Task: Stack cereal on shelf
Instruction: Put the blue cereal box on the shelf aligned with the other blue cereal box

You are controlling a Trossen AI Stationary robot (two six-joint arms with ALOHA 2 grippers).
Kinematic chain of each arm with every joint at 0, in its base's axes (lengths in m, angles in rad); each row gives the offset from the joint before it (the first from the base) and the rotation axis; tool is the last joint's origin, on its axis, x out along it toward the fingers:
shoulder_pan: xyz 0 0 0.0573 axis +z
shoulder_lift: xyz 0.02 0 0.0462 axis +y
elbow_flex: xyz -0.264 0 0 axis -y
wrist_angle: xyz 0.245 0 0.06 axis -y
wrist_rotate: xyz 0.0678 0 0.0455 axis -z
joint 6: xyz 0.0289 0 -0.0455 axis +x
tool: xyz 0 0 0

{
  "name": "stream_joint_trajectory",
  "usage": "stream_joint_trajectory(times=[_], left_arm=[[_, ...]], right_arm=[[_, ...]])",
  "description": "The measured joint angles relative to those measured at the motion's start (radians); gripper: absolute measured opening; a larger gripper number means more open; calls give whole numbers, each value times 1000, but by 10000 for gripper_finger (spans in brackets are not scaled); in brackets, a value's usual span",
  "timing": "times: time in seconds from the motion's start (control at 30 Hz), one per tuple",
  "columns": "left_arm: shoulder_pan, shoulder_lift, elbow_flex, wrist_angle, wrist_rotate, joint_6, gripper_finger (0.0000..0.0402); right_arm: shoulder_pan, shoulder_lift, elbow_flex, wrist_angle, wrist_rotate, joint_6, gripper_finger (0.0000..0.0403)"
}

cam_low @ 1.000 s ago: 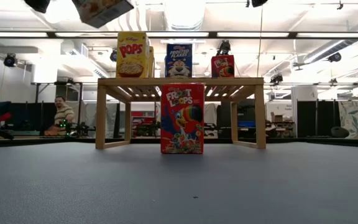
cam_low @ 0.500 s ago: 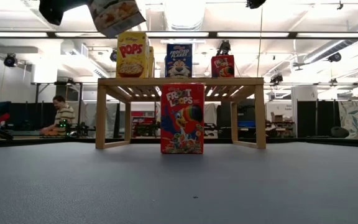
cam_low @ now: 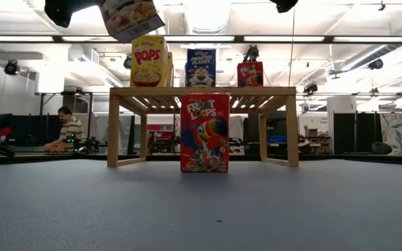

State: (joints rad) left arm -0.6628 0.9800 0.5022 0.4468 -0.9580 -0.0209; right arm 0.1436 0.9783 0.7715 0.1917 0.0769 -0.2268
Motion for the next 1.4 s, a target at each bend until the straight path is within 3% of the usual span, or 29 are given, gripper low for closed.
stream_joint_trajectory(times=[0.87, 1.17, 1.4], left_arm=[[7, 1, -7, 1, -1, -18, 217], [49, 1, -8, -1, -2, -17, 217], [76, 1, -8, -1, -1, -22, 217]], right_arm=[[0, 14, 0, 1, -8, 13, 273], [0, 29, 2, 48, -6, 46, 337], [-26, 152, 8, 178, 1, 70, 370]])
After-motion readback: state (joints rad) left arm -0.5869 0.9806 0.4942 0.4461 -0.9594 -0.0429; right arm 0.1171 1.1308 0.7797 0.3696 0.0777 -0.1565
